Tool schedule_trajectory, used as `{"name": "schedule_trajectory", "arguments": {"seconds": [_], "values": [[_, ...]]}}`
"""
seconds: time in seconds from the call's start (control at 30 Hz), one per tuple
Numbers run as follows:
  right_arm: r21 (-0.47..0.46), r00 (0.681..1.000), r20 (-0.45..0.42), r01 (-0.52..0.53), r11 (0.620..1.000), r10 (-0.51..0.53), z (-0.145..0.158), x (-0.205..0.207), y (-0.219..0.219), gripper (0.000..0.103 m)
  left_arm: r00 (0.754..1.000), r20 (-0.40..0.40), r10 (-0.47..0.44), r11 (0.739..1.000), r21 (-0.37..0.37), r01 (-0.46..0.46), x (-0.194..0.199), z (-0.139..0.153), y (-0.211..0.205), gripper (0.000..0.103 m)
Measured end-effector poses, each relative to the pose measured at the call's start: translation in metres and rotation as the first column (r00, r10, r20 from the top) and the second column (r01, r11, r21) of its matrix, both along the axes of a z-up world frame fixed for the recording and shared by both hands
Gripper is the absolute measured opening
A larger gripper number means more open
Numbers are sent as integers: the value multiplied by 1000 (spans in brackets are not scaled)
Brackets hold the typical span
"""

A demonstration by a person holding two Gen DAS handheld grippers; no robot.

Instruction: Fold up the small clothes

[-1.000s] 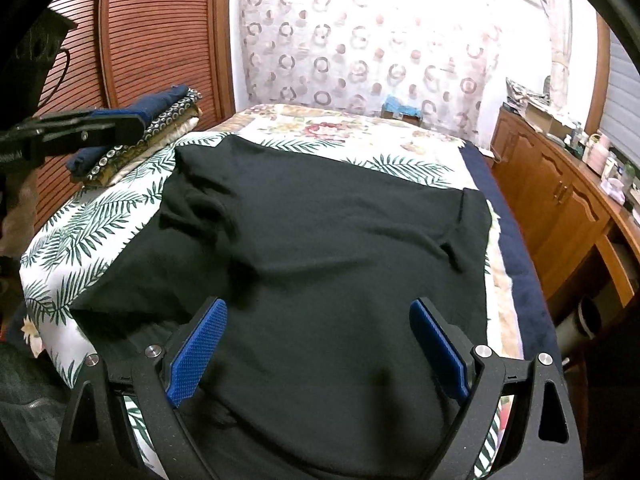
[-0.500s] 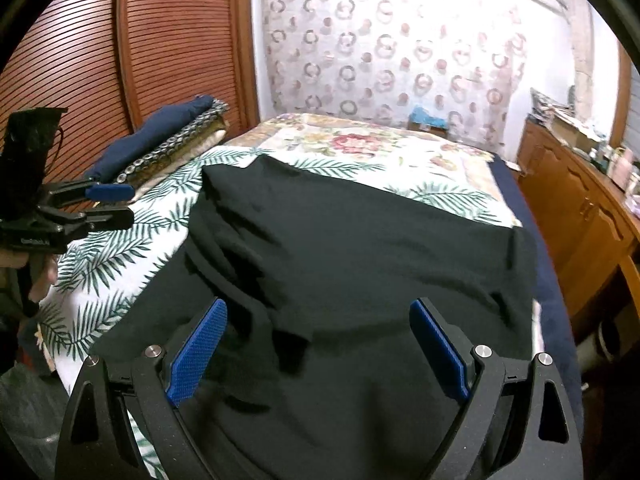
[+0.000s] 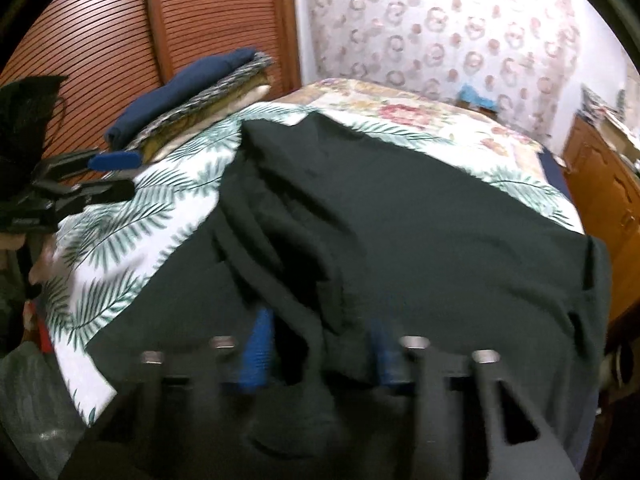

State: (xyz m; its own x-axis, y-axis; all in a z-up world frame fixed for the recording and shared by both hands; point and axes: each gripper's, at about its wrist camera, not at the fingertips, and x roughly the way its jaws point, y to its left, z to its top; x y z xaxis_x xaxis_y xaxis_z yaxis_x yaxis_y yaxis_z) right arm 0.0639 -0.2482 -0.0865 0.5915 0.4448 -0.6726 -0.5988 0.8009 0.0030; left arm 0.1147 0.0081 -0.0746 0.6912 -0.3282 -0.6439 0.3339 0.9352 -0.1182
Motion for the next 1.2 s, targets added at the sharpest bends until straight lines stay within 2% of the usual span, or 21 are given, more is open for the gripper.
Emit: {"name": "schedule_trajectory", "arguments": {"seconds": [0.03, 0.13, 0.27, 0.37, 0.47, 0.53, 0.73, 0.9, 1.2], "values": [[-4, 1000, 8, -9, 1000, 9, 1, -1, 0, 21, 1000, 0, 2, 1000, -1, -2, 0, 0, 0, 70], [-3, 999, 49, -23, 1000, 23, 9, -8, -2, 13, 1000, -1, 3, 1000, -9, -3, 0, -2, 1, 70], [67, 992, 120, -36, 997, 27, 32, -24, -10, 11, 1000, 3, 2, 1000, -13, -2, -1, -1, 2, 70], [158, 985, 172, -57, 986, 30, 54, -39, -19, 10, 1000, 12, 2, 1000, -20, -2, -2, 1, 2, 70], [253, 983, 180, -69, 965, 23, 69, -49, -38, 10, 1000, 21, -6, 1000, -25, 6, -3, 4, 2, 70], [273, 982, 187, -61, 960, 9, 75, -56, -52, 10, 1000, 28, -10, 1000, -25, 11, -3, 7, 0, 70], [263, 975, 205, 28, 964, -84, 83, -79, -89, 10, 998, 44, -33, 999, -34, 35, -6, 13, -8, 70], [206, 965, 196, 131, 970, -172, 76, -106, -116, 10, 997, 50, -57, 998, -32, 59, -7, 17, -19, 70], [137, 952, 71, 286, 948, -297, 36, -109, -132, 10, 995, 61, -82, 996, -21, 84, -12, 24, -37, 70]]}}
